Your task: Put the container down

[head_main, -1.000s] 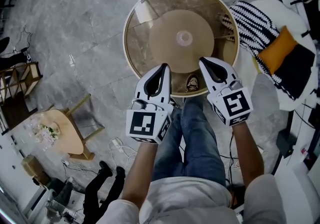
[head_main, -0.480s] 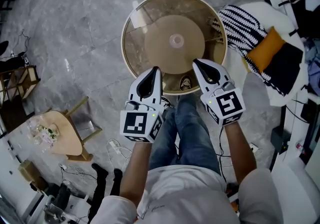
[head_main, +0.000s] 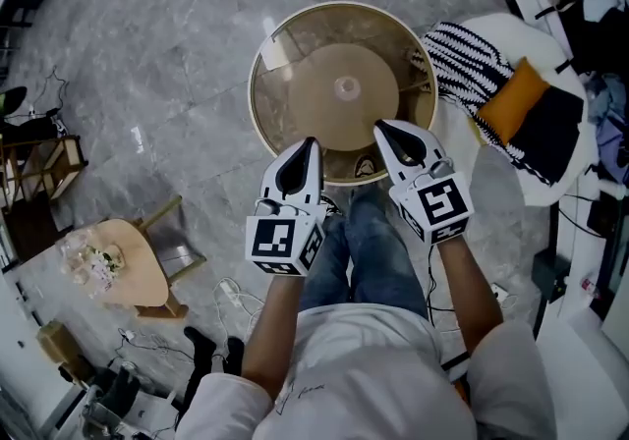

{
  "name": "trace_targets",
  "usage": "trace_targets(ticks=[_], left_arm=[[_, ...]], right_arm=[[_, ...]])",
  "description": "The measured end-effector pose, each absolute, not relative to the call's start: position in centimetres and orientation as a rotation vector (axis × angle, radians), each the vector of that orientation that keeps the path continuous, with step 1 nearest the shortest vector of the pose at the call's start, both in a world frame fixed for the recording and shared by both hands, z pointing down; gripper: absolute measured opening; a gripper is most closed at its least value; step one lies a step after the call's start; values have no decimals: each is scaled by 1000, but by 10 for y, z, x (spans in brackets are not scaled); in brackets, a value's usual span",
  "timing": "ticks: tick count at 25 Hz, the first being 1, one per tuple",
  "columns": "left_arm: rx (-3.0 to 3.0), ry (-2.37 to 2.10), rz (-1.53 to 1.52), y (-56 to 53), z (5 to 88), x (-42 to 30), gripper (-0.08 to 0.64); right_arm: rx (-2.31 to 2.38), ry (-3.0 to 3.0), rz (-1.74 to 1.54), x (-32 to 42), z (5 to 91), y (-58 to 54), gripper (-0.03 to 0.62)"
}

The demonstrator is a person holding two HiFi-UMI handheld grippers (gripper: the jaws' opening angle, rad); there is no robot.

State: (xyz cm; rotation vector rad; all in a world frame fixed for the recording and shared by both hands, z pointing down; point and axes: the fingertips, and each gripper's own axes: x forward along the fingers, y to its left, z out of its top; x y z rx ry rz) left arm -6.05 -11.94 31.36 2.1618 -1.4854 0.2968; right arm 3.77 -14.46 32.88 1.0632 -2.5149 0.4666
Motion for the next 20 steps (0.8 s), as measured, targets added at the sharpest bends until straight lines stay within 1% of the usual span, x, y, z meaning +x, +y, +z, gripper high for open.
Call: trace_targets(ticks=[7,20], left_arm=[[2191,-1528,318,-105,287,-67,17],[2197,-1547,241,-88,245,-80,17]], right_arm=[[1018,-2536,413,30,300,-125,15],[972,-2578,381,17,253,-100,15]])
